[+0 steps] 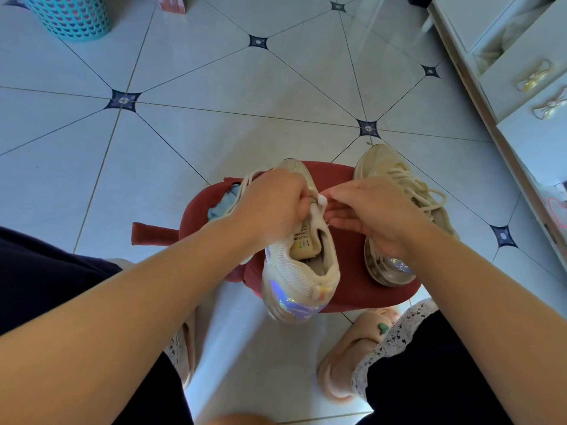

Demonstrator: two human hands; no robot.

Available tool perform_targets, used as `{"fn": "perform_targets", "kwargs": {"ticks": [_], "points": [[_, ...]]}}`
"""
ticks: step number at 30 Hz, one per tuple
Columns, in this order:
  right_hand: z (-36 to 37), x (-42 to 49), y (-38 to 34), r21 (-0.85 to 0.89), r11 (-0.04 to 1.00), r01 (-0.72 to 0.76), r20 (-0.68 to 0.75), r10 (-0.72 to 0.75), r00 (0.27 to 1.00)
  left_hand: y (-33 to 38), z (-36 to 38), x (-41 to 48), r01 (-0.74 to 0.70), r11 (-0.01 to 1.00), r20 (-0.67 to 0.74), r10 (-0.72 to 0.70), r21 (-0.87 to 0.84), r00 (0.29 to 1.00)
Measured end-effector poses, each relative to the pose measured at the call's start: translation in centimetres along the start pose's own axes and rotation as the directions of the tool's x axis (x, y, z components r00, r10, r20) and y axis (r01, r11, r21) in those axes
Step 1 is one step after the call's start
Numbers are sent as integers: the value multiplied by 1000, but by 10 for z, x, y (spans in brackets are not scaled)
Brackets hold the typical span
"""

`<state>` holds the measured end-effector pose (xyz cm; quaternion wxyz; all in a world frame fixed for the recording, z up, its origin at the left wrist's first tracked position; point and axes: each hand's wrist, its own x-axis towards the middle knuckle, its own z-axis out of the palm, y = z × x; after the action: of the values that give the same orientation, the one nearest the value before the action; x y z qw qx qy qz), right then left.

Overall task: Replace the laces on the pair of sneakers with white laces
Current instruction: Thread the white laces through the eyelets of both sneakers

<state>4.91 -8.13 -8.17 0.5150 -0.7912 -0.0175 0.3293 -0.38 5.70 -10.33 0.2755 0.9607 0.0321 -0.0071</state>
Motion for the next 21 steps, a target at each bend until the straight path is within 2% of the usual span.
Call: {"fn": "perform_targets", "kwargs": {"ticks": [3,6,11,17,21], "points": [[-1,0,4,121,990,-74,21,72,997,0,7,-4,54,992,-60,-61,-113,996],[3,-1,7,184,978,-96,55,88,995,0,9,-5,77,987,-83,-90,-144,992],[9,3,9,108,991,-80,60,74,995,-1,11,-5,76,981,-72,-90,-179,993],[11,5,12,225,964,-143,73,130,989,-4,11,-4,81,988,-68,-90,-129,994],[8,6,16,170,980,-98,16,97,995,-4,16,-4,139,973,-80,-156,-186,984]]}}
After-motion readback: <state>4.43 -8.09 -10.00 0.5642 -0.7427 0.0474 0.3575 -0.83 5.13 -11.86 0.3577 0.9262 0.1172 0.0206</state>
